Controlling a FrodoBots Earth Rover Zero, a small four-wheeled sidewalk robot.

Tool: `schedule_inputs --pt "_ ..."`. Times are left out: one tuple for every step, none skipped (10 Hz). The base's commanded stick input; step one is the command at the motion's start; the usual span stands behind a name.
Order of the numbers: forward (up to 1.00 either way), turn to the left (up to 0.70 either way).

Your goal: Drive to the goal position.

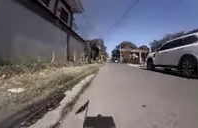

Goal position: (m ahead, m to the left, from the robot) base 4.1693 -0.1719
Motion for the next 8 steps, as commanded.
schedule_inputs --pt "0.7 -0.02" --pt "0.7 -0.02" --pt "0.7 -0.02" --pt "0.7 -0.02" --pt "0.7 -0.02" --pt "0.7 -0.02" --pt "0.7 -0.02" --pt "0.7 -0.02"
